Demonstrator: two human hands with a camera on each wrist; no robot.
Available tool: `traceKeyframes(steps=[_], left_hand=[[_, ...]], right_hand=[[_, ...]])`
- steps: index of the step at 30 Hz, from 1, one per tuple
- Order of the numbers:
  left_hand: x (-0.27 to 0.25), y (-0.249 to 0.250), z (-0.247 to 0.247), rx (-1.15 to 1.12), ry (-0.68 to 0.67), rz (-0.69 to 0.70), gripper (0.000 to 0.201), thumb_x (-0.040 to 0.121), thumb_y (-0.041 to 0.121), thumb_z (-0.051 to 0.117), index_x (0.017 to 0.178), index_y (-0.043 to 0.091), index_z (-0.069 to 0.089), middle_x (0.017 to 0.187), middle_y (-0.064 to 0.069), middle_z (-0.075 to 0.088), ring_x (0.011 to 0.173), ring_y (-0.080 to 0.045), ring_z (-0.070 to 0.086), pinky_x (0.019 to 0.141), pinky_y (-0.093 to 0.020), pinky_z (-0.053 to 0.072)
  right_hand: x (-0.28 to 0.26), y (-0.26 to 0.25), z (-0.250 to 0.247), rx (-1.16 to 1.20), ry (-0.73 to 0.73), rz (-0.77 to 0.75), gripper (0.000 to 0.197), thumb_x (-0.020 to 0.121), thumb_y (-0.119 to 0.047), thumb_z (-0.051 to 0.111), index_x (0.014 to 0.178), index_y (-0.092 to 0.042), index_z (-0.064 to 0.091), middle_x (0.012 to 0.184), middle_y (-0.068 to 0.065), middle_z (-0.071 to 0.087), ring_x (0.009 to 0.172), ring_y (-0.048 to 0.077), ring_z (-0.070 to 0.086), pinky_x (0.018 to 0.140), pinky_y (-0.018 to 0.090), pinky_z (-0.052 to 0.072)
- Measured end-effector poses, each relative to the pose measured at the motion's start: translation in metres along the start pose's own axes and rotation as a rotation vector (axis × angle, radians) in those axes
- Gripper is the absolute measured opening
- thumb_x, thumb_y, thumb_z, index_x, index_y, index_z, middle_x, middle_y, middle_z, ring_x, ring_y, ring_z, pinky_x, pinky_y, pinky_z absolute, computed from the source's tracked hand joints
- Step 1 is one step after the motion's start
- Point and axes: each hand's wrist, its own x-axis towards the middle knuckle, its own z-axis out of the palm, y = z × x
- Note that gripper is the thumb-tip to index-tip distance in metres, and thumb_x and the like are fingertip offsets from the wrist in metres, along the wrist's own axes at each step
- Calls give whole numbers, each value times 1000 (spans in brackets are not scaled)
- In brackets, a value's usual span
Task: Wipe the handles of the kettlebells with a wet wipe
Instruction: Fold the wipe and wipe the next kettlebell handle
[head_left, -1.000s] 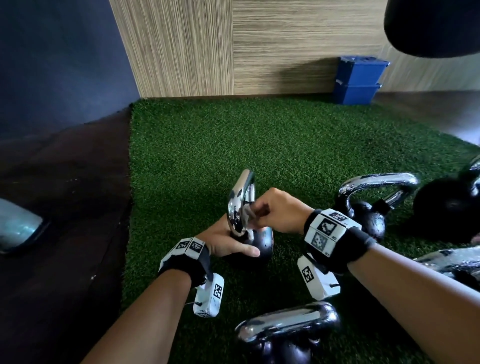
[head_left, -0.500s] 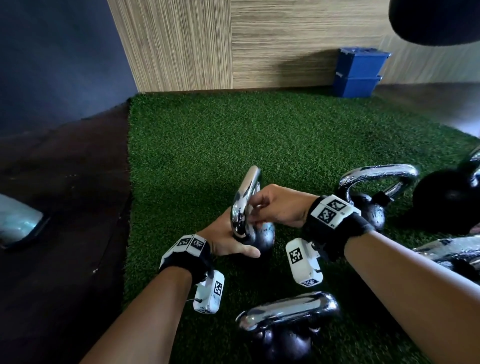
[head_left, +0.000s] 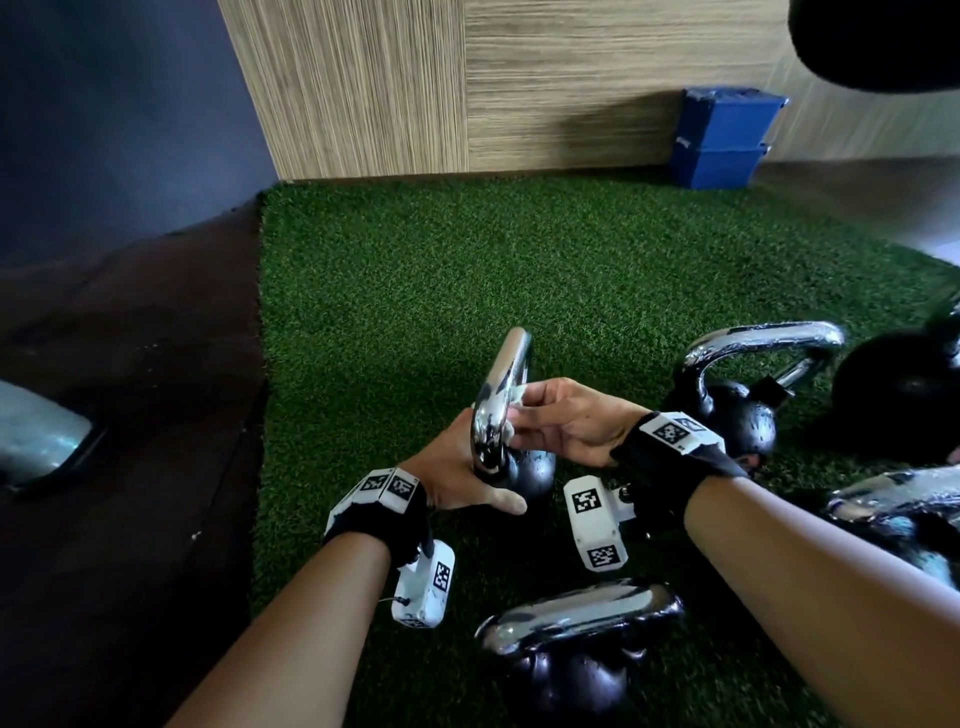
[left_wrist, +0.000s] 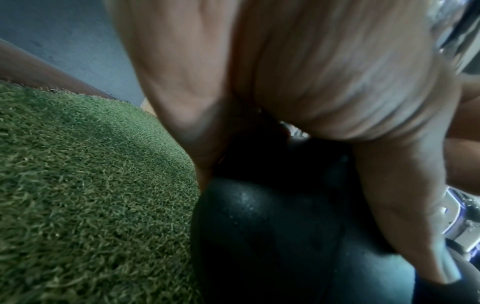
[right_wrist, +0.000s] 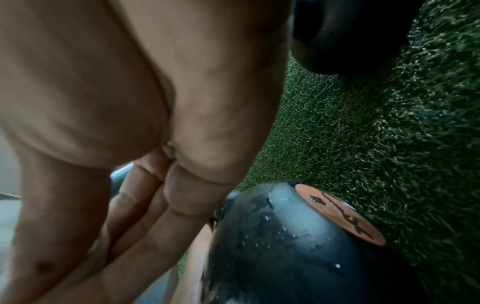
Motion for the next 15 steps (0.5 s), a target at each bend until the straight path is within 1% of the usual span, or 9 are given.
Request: traceKeyframes(steps=[2, 4, 6, 8, 10, 11, 13, 14, 15], left_hand=[[-2, -3, 1, 4, 3, -16, 79, 60, 9, 98, 127, 24, 60, 121, 15, 65, 112, 17, 57, 95, -4, 42], [-4, -4, 2, 40, 18, -39, 70, 59, 15, 99, 119, 24, 65, 115, 4, 70, 108, 5, 63, 95, -15, 49], [-5, -5, 2, 52, 20, -49, 72, 59, 22, 99, 122, 18, 64, 119, -5, 69, 114, -13, 64, 101, -31, 52], [-7, -5, 2, 62, 21, -53, 78, 58, 26, 98, 126, 18, 62, 124, -6, 67, 120, -20, 62, 106, -38, 50], [-7, -5, 3, 67, 14, -48, 76, 57, 27, 98, 124, 15, 62, 120, -7, 68, 115, -21, 64, 103, -39, 52], [-6, -5, 4, 67, 17, -47, 73, 56, 26, 98, 119, 15, 63, 115, -6, 69, 110, -21, 66, 99, -37, 54], [-6, -4, 4, 68, 33, -59, 69, 54, 27, 98, 111, 20, 61, 108, -1, 69, 102, -17, 66, 93, -28, 55], [-7, -4, 4, 66, 33, -67, 69, 52, 29, 97, 110, 21, 60, 107, 0, 69, 99, -15, 67, 91, -26, 55], [-7, -5, 4, 62, 29, -82, 69, 52, 30, 97, 109, 21, 60, 107, -1, 69, 99, -14, 67, 91, -27, 55]], right_hand=[[2, 0, -2, 74, 48, -28, 27, 81, -1, 63, 105, 9, 63, 88, 13, 76, 75, 16, 74, 68, 21, 61], [4, 0, -2, 165, 104, -60, 27, 81, 1, 62, 107, 9, 63, 93, 16, 75, 79, 20, 75, 69, 22, 61], [4, 3, -2, 190, 102, -72, 29, 82, 3, 61, 110, 8, 63, 96, 16, 76, 83, 21, 76, 70, 23, 61], [5, 5, 0, 173, 95, -79, 30, 81, 5, 62, 110, 7, 64, 96, 16, 76, 84, 21, 76, 70, 23, 61], [6, 5, 1, 179, 143, -102, 26, 78, 7, 63, 104, 6, 64, 94, 17, 75, 81, 22, 76, 68, 24, 61], [7, 4, 1, 197, 187, -121, 23, 78, 8, 63, 101, 6, 64, 92, 18, 75, 79, 23, 76, 67, 25, 61], [8, 1, -1, 246, 277, -163, 20, 77, 11, 63, 96, 5, 61, 88, 20, 75, 77, 25, 76, 64, 26, 62], [8, 0, -3, 259, 304, -186, 20, 75, 12, 64, 93, 5, 59, 86, 21, 75, 75, 27, 76, 63, 28, 62], [8, -1, -5, 252, 318, -205, 21, 71, 12, 66, 89, 4, 58, 84, 22, 75, 74, 28, 76, 63, 29, 62]])
